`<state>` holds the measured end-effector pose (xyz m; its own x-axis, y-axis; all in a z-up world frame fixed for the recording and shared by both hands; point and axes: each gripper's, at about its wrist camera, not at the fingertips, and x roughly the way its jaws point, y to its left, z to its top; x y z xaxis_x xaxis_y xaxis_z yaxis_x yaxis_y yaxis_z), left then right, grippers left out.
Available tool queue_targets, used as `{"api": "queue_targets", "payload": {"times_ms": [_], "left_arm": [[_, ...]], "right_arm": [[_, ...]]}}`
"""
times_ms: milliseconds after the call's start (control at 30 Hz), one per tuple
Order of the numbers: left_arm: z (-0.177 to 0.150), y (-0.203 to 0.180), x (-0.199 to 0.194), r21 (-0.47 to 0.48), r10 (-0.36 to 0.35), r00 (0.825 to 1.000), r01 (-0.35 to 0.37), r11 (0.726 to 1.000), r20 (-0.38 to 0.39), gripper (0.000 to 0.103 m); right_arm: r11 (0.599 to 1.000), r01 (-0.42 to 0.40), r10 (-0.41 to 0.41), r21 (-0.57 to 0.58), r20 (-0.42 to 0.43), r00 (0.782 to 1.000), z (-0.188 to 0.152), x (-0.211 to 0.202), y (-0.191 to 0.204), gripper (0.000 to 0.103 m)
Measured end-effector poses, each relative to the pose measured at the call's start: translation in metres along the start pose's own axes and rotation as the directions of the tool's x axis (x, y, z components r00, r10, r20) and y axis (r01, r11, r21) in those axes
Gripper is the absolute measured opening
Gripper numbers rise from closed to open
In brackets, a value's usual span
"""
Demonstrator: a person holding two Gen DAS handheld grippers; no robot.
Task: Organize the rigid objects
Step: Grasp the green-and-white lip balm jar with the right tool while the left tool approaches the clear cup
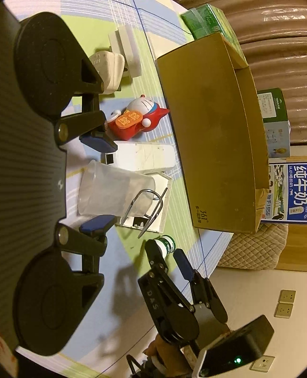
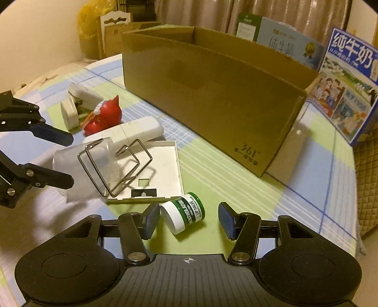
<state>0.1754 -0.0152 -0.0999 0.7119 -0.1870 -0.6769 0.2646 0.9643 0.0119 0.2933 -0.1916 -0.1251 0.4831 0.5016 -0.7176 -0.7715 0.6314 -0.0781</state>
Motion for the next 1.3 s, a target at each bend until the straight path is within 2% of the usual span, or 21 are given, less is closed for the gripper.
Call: {"api": "queue_targets", "payload": {"times_ms": [100,133,167,267,467,633,700,767,867,1133,1200,1300], "left_arm": [[0.000,0.002,0.000,-0.010,-0.007,1.000,0.007,1.000,-0.003,0.053],[0.001,0.002,0.000,-0.011,-0.008,1.000,0.008,1.000,-0.003,0.053],[0.001,0.002,0.000,-0.011,-0.007,1.000,0.007,1.000,-0.002,0.053],[0.002,0.002,0.001,-0.008,-0.007,1.000,0.007,1.000,0.001,0.053],[0.002,-0.001,0.003,0.015,-0.009,1.000,0.009,1.000,-0.002,0.053],[0.001,-0.007,0.009,0.071,0.004,1.000,-0.003,0.997,-0.003,0.053],[0.000,-0.012,0.011,0.116,0.016,1.000,-0.015,0.993,-0.004,0.053],[-0.002,-0.017,0.013,0.156,0.022,1.000,-0.021,0.988,-0.007,0.046],[-0.004,-0.021,0.012,0.188,0.040,0.999,-0.037,0.981,-0.013,0.046],[-0.020,-0.011,-0.011,0.097,0.018,0.996,-0.010,0.995,-0.084,0.046],[-0.021,-0.011,-0.012,0.102,0.026,0.996,-0.018,0.995,-0.083,0.046],[-0.018,-0.013,-0.011,0.119,0.049,0.997,-0.041,0.992,-0.062,0.051]], "right_arm": [[1.000,-0.008,0.008,-0.008,-0.018,1.000,0.000,0.005,0.002,0.047],[1.000,-0.016,0.016,-0.005,-0.023,1.000,0.001,0.005,0.003,0.038],[1.000,-0.020,0.020,-0.001,-0.027,0.999,0.001,0.003,0.004,0.033],[1.000,-0.019,0.020,0.019,-0.034,0.999,0.002,-0.002,0.010,0.029],[0.990,0.002,0.002,0.138,-0.031,1.000,0.006,-0.021,0.023,0.028],[0.963,0.046,-0.037,0.266,-0.040,0.999,0.007,-0.035,0.040,0.028],[0.955,0.067,-0.051,0.288,-0.062,0.997,0.003,-0.035,0.049,0.028],[0.952,0.088,-0.067,0.294,-0.082,0.994,0.000,-0.033,0.054,0.028],[0.946,0.106,-0.079,0.305,-0.101,0.992,-0.005,-0.032,0.054,0.028],[0.928,0.114,-0.088,0.354,-0.089,0.992,-0.008,-0.036,0.056,0.028],[0.930,0.116,-0.088,0.348,-0.095,0.992,-0.008,-0.034,0.062,0.028],[0.939,0.110,-0.081,0.326,-0.103,0.991,-0.010,-0.030,0.068,0.028]]}}
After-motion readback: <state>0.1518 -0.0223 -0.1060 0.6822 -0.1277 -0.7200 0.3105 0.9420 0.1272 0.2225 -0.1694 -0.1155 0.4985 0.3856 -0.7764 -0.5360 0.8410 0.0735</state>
